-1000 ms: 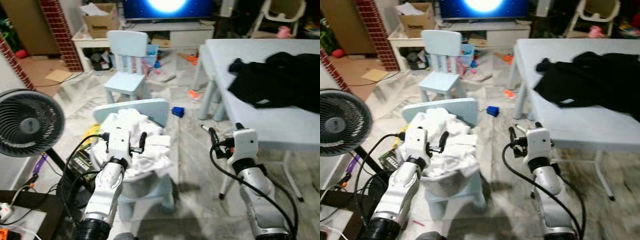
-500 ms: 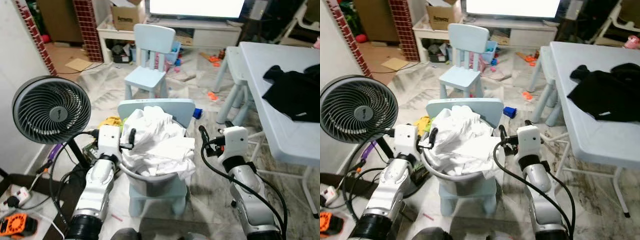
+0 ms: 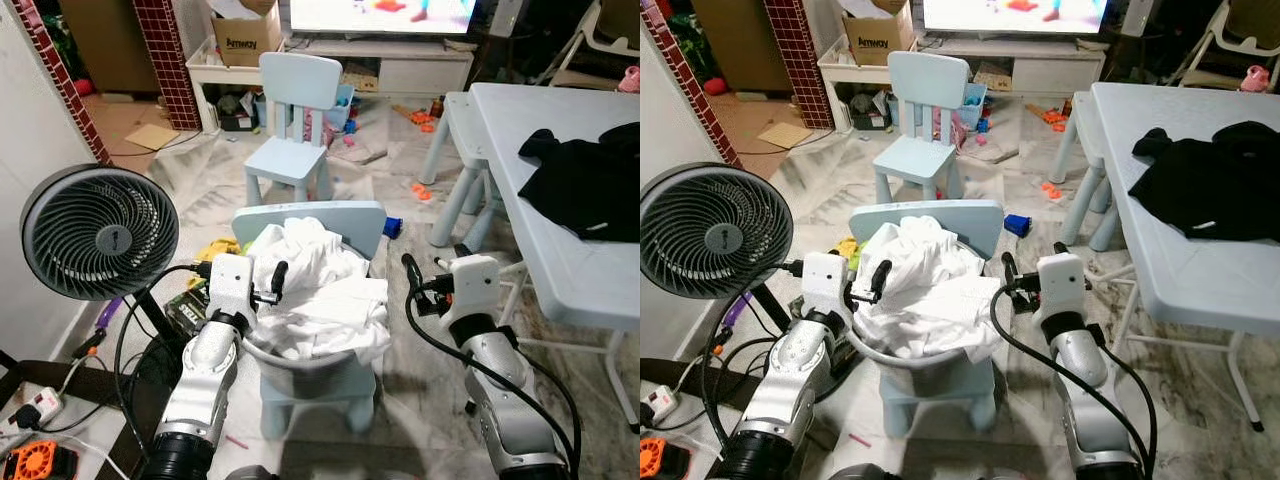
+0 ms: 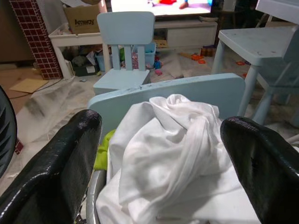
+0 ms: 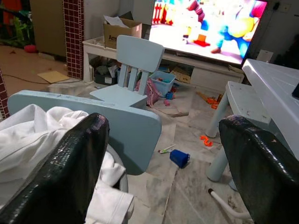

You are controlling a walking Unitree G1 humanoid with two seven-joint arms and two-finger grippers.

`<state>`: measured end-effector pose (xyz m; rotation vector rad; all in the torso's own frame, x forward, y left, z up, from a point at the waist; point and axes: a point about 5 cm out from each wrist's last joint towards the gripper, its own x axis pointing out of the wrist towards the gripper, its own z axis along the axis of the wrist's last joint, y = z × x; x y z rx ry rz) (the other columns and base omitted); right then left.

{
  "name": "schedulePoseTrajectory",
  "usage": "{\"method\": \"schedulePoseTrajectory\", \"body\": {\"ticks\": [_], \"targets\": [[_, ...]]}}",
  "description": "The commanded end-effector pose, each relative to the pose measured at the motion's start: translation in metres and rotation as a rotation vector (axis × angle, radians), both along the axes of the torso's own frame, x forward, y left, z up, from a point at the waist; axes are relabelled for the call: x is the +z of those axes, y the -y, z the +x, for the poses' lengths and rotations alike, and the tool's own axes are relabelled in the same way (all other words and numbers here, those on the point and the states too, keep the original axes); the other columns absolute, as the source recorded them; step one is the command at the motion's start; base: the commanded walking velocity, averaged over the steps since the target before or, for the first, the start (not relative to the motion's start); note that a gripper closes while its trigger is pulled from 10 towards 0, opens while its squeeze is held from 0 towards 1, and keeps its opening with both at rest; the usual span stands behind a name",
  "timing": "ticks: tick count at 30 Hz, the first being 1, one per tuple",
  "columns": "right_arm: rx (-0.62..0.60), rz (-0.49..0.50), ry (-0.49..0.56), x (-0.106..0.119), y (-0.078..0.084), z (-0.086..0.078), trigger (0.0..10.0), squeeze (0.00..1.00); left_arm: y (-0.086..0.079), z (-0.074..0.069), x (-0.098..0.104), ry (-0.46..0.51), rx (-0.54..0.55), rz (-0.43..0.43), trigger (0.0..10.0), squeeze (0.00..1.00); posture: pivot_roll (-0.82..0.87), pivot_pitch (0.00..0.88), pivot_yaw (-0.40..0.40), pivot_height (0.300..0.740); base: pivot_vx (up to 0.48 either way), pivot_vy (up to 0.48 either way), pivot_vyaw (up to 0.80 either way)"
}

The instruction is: Hang hanger

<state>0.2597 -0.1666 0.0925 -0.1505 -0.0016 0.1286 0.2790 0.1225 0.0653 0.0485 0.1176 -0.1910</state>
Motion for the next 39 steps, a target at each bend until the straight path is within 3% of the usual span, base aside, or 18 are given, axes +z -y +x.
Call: {"method": "schedulePoseTrajectory", "body": {"ticks": [1,12,18,23,24,26,30,36,39], "targets": [[-0.009,0.009,0.016,0.005,0.001,0.002,10.0,0.00,0.000,0.001,0.002,0.010,-0.006,0.003,10.0,0.00,-0.02,0.000,0.005,0.740,0.349,0.000,0.00],[-0.007,0.007,0.016,0.005,0.000,0.002,10.0,0.00,0.001,-0.002,0.000,-0.008,-0.008,0.000,10.0,0.00,-0.02,0.000,0.003,0.740,0.272,0.000,0.00],[-0.005,0.006,0.016,0.005,0.000,0.003,10.0,0.00,0.000,-0.003,-0.009,-0.085,-0.010,0.008,10.0,0.00,-0.02,0.000,0.003,0.740,0.000,0.000,0.00],[-0.005,0.003,0.013,0.004,0.001,0.002,10.0,0.00,0.004,-0.011,-0.020,-0.160,-0.093,0.023,10.0,0.00,-0.01,0.000,-0.002,0.740,0.000,0.000,0.00],[-0.002,0.003,0.012,0.004,-0.001,0.002,10.0,0.00,0.011,-0.015,-0.023,-0.195,-0.180,0.037,10.0,0.00,-0.01,0.000,-0.005,0.740,0.000,0.000,0.00],[0.000,0.003,0.012,0.004,-0.001,0.002,10.0,0.00,0.015,-0.017,-0.026,-0.216,-0.235,0.054,10.0,0.00,-0.01,0.000,-0.006,0.740,0.000,0.000,0.00],[0.000,0.000,0.009,0.004,0.000,0.000,10.0,0.00,0.018,-0.019,-0.030,-0.264,-0.291,0.061,10.0,0.00,-0.02,0.000,-0.007,0.740,0.000,0.000,0.00],[-0.005,-0.011,0.004,0.005,0.003,-0.003,10.0,0.00,0.011,-0.015,-0.031,-0.290,-0.314,0.104,10.0,0.00,-0.04,0.000,-0.011,0.740,0.000,0.000,0.00],[-0.005,-0.026,-0.006,0.007,0.007,-0.010,10.0,0.00,0.000,-0.005,-0.029,-0.282,-0.292,0.131,10.0,0.00,-0.06,0.000,-0.018,0.740,0.000,0.000,0.00]]}}
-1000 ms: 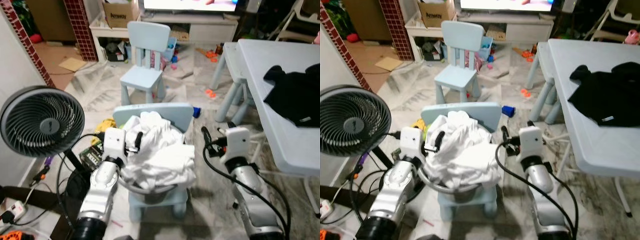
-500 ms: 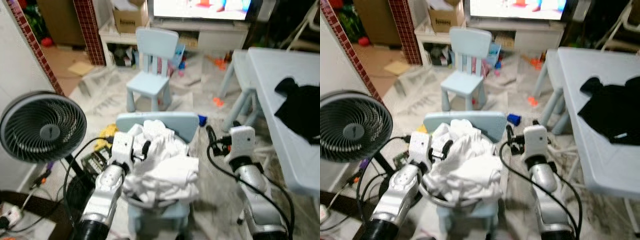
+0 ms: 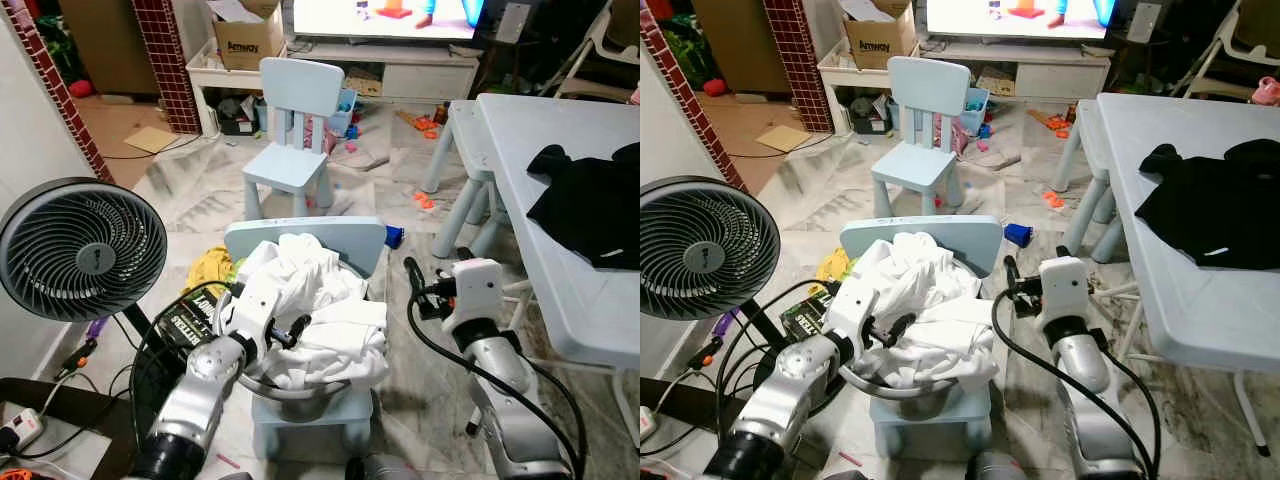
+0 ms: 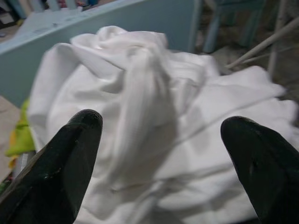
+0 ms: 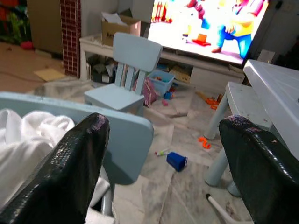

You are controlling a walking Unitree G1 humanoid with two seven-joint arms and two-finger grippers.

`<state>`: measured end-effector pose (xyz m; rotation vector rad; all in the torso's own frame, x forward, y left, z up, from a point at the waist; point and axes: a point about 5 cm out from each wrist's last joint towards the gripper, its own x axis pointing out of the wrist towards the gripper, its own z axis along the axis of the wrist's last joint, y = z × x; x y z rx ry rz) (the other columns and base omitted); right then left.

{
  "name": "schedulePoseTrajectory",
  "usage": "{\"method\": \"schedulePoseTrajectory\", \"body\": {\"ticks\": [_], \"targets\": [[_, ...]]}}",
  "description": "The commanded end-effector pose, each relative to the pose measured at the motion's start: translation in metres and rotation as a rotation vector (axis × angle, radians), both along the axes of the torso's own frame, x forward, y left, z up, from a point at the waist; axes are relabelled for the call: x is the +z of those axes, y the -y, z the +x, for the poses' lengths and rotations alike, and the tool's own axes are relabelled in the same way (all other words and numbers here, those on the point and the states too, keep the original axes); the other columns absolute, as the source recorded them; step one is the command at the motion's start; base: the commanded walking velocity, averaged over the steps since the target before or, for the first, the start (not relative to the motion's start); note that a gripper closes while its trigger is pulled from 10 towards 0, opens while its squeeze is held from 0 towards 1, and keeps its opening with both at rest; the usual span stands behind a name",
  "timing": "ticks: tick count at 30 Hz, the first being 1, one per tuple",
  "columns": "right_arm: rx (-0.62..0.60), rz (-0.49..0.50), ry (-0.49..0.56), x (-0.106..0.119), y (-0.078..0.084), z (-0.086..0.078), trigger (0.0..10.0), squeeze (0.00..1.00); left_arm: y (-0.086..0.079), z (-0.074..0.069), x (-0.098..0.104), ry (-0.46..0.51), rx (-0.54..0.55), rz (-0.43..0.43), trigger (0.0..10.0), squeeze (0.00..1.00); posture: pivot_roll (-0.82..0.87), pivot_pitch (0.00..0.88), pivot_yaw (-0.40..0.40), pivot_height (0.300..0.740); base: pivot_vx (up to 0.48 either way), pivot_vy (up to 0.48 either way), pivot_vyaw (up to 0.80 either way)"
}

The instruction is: Hang hanger

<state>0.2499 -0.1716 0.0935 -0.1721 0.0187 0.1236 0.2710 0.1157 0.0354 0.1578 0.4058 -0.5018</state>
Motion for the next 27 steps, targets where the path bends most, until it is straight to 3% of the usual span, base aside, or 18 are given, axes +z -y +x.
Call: {"method": "schedulePoseTrajectory", "body": {"ticks": [1,9,16,23,27], "targets": [[0.001,-0.009,0.008,0.006,0.004,-0.003,10.0,0.00,-0.010,0.007,0.003,0.016,0.027,0.024,10.0,0.00,-0.07,0.000,-0.021,0.740,0.000,0.000,0.00],[0.002,-0.049,-0.039,0.009,0.018,-0.030,10.0,0.00,-0.020,0.019,0.007,0.010,0.019,0.043,10.0,0.00,-0.15,0.081,-0.048,0.740,0.000,0.000,0.00],[0.269,0.015,-0.218,0.010,0.008,-0.070,10.0,0.00,-0.008,0.029,0.003,-0.005,-0.067,0.052,10.0,0.00,-0.21,0.107,-0.056,0.740,0.000,0.000,0.00],[0.382,0.030,-0.338,0.006,0.002,-0.089,10.0,0.00,0.008,0.029,0.001,-0.002,-0.156,0.051,10.0,0.00,-0.23,0.107,-0.050,0.740,0.000,0.000,0.00],[0.399,0.020,-0.350,0.007,0.000,-0.091,10.0,0.00,0.011,0.027,-0.003,-0.024,-0.184,0.063,10.0,0.00,-0.23,0.107,-0.047,0.740,0.000,0.000,0.00]]}}
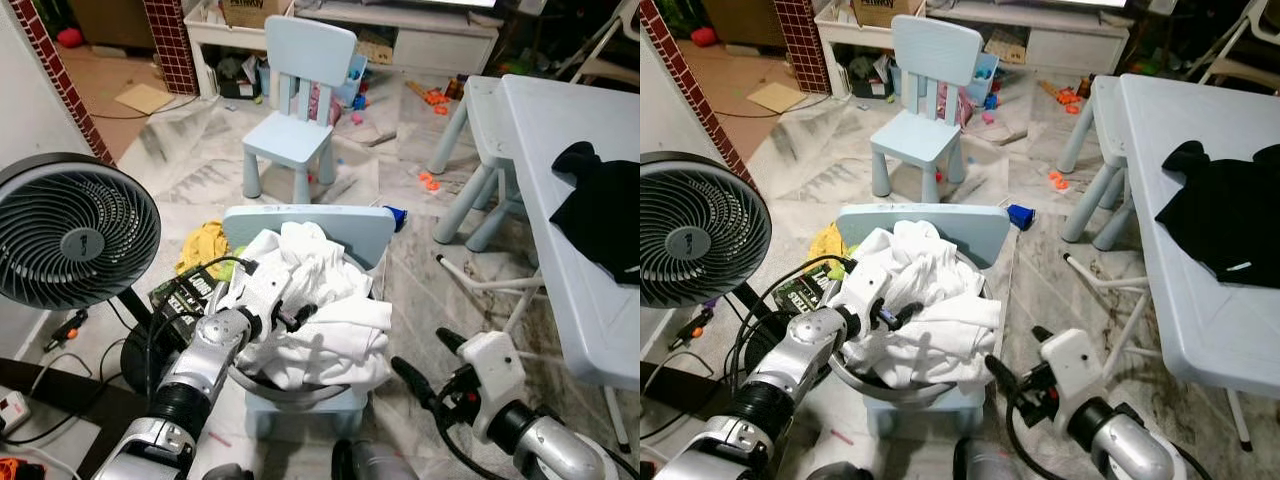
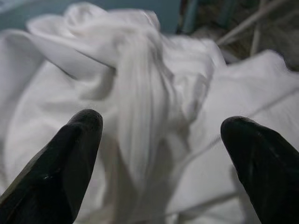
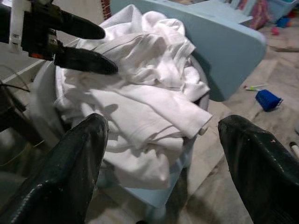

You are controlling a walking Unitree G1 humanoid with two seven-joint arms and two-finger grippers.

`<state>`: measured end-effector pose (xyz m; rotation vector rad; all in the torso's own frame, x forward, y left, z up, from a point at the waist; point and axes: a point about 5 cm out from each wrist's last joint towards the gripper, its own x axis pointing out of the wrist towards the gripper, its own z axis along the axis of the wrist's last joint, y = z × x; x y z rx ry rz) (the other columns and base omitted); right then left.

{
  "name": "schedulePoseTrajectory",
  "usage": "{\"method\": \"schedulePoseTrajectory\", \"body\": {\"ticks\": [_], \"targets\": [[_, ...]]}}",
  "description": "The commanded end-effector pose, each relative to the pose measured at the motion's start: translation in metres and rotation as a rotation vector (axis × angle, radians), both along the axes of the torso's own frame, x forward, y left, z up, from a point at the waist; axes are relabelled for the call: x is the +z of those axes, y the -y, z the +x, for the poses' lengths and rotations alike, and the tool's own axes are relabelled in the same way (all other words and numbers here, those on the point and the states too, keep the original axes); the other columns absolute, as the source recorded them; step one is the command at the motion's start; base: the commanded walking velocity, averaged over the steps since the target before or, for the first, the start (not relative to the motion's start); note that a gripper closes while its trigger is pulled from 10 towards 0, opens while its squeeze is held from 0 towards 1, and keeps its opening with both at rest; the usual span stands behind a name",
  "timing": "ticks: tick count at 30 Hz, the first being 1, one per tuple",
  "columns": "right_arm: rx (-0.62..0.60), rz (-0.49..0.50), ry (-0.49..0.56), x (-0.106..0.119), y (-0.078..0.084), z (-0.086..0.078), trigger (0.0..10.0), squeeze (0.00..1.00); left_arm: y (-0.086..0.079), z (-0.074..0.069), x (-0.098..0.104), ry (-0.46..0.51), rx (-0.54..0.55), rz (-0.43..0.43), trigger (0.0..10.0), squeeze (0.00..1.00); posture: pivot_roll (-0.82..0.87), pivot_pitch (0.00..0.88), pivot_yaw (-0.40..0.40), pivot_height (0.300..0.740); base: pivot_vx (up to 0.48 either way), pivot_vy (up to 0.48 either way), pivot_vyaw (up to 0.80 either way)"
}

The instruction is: Hang hanger

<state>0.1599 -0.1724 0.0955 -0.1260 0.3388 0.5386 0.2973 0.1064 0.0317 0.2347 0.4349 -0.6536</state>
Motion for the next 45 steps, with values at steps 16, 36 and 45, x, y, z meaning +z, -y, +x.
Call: {"method": "schedulePoseTrajectory", "body": {"ticks": [16,36,45], "targets": [[0.003,-0.005,-0.054,0.008,0.013,-0.008,10.0,0.00,0.006,0.016,0.000,0.047,-0.057,0.074,0.0,0.00,-0.28,0.087,-0.050,0.740,0.000,0.000,0.00],[0.022,-0.010,-0.072,0.003,0.013,-0.003,10.0,0.00,0.012,0.021,0.000,0.059,-0.094,0.106,0.0,0.00,-0.26,0.054,-0.056,0.740,0.000,0.000,0.00],[0.036,-0.021,-0.068,0.002,0.011,0.000,10.0,0.00,0.007,0.022,0.001,0.095,-0.065,0.121,0.0,0.00,-0.26,0.048,-0.060,0.740,0.000,0.000,0.00]]}}
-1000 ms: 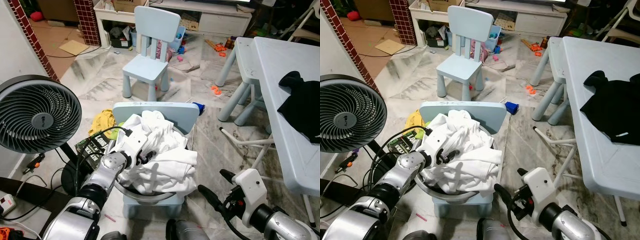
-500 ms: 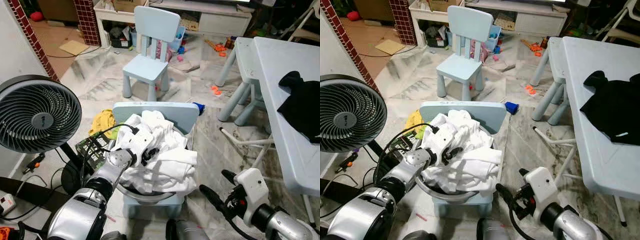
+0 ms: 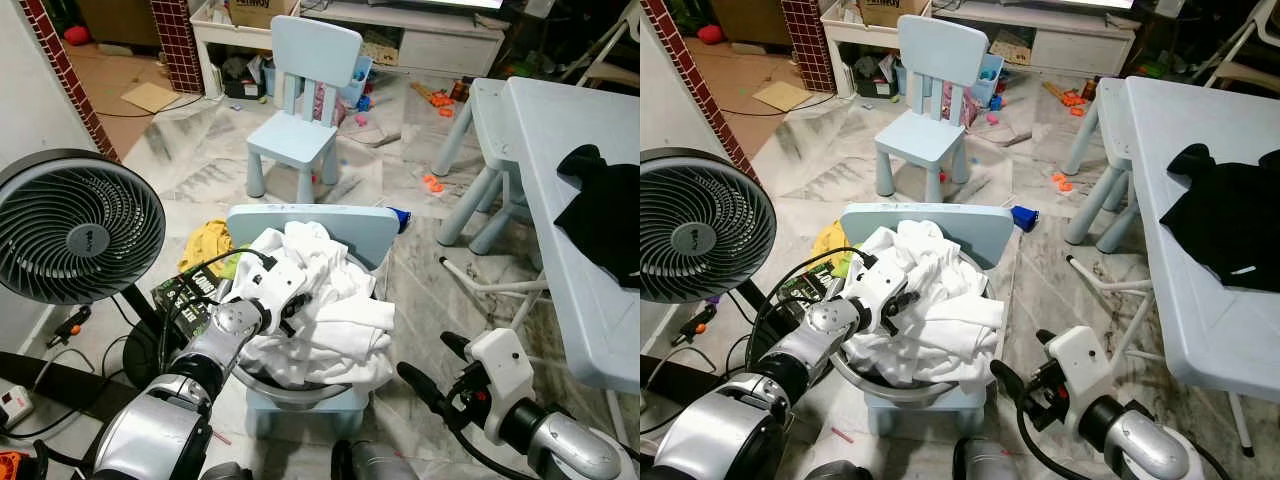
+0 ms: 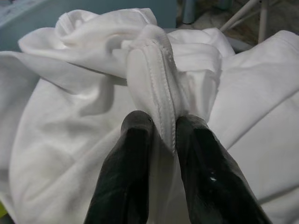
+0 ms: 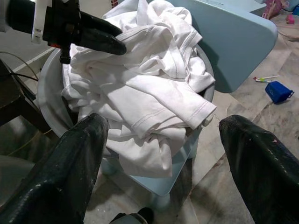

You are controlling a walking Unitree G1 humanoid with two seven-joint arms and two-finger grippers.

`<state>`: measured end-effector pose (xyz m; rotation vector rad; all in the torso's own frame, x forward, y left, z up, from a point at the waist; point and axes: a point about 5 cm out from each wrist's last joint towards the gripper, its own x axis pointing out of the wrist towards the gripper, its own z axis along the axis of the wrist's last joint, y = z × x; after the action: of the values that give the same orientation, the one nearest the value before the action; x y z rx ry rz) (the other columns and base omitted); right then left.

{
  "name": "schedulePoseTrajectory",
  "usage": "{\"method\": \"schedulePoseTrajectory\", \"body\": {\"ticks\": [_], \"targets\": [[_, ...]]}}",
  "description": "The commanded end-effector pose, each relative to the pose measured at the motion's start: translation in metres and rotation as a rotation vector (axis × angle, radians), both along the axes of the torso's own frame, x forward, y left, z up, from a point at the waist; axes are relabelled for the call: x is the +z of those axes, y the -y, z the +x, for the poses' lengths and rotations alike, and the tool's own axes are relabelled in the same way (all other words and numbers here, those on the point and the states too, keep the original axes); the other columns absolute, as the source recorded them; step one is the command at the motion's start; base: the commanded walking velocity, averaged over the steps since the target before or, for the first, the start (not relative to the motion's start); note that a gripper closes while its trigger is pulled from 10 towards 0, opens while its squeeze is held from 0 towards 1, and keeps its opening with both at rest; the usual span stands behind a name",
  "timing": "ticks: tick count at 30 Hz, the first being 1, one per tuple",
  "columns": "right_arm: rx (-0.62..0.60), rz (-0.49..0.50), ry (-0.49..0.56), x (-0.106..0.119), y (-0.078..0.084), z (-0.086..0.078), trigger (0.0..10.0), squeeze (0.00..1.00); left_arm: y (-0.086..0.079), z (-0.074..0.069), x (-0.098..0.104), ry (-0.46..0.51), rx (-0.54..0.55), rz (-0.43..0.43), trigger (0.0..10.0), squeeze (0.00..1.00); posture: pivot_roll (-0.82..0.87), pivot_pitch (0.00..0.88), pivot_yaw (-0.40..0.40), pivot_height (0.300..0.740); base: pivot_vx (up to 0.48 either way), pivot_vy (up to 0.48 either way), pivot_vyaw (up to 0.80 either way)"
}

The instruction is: Hang hanger

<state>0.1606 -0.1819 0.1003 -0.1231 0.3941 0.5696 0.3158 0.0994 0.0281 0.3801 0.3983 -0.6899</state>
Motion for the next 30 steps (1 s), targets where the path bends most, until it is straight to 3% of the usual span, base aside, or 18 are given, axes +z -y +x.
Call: {"method": "schedulePoseTrajectory", "body": {"ticks": [1,7,13,19,24,25,26,27,28,29,30], "targets": [[0.008,-0.014,-0.012,-0.003,0.002,0.000,10.0,0.00,0.000,0.004,0.004,0.026,0.006,0.007,0.0,0.00,-0.26,0.048,-0.060,0.740,0.000,0.000,0.00],[0.014,-0.026,0.004,-0.002,0.002,0.003,10.0,0.00,-0.005,0.011,0.015,0.098,0.189,-0.131,0.0,0.00,-0.25,0.046,-0.066,0.740,0.000,0.000,0.00],[0.024,-0.032,0.008,-0.003,0.001,0.006,10.0,0.00,-0.009,0.002,0.015,0.132,0.278,-0.230,0.0,0.00,-0.23,0.050,-0.082,0.740,0.000,0.000,0.00],[0.039,-0.034,0.010,-0.004,-0.001,0.008,10.0,0.00,-0.007,-0.011,0.007,0.115,0.261,-0.210,0.0,0.00,-0.22,0.052,-0.085,0.740,0.000,0.000,0.00],[0.044,-0.034,0.009,-0.005,-0.002,0.009,10.0,0.00,-0.006,-0.034,-0.013,0.033,0.236,-0.105,0.0,0.00,-0.21,0.057,-0.089,0.740,0.000,0.000,0.00],[0.045,-0.034,0.008,-0.005,-0.002,0.008,10.0,0.00,-0.006,-0.036,-0.015,0.031,0.228,-0.085,3.8,0.00,-0.21,0.059,-0.092,0.740,0.000,0.000,0.00],[0.045,-0.034,0.007,-0.005,-0.002,0.008,10.0,0.00,-0.006,-0.038,-0.016,0.030,0.223,-0.073,3.8,0.00,-0.21,0.059,-0.092,0.740,0.000,0.000,0.00],[0.047,-0.034,0.006,-0.005,-0.002,0.008,10.0,0.00,-0.007,-0.041,-0.017,0.027,0.216,-0.051,10.0,0.00,-0.21,0.060,-0.093,0.740,0.000,0.000,0.00],[0.048,-0.034,0.005,-0.005,-0.002,0.008,10.0,0.00,-0.007,-0.042,-0.017,0.022,0.206,-0.041,10.0,0.00,-0.21,0.060,-0.093,0.740,0.000,0.000,0.00],[0.049,-0.034,0.005,-0.005,-0.003,0.008,10.0,0.00,-0.008,-0.042,-0.017,0.020,0.197,-0.022,10.0,1.00,-0.21,0.060,-0.093,0.740,0.000,0.000,0.00],[0.049,-0.034,0.005,-0.005,-0.003,0.008,10.0,0.00,-0.008,-0.042,-0.017,0.020,0.197,-0.022,10.0,1.00,-0.21,0.060,-0.093,0.740,0.000,0.000,0.00]]}}
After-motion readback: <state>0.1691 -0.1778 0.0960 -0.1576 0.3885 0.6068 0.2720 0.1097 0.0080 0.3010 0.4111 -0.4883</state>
